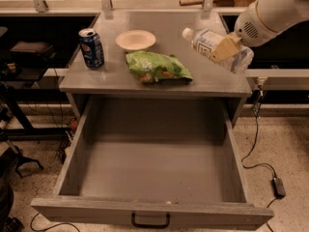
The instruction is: Pick blue plastic bottle from top drawer and place on counter
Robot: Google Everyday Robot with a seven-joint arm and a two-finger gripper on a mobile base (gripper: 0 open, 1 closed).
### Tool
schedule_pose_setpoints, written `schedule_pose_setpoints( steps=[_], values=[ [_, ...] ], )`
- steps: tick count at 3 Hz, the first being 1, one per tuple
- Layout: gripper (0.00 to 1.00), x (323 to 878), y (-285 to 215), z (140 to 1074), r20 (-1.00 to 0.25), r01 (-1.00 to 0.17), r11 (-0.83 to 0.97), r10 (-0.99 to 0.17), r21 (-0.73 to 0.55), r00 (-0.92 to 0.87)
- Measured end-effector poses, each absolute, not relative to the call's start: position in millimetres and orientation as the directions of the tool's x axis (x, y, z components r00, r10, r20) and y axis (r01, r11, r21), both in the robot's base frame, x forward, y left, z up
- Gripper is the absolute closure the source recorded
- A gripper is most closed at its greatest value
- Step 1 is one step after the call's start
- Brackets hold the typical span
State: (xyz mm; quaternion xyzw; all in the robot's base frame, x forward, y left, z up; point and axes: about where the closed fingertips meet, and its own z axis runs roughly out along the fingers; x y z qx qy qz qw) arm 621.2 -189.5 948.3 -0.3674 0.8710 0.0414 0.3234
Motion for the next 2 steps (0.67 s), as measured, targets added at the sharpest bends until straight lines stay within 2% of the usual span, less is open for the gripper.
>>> schedule_pose_setpoints(
  steps=[2],
  values=[
    [1.0, 663.4, -232.5, 918.0, -0.576, -0.469, 0.875, -0.446, -0.12, -0.685]
  ],
)
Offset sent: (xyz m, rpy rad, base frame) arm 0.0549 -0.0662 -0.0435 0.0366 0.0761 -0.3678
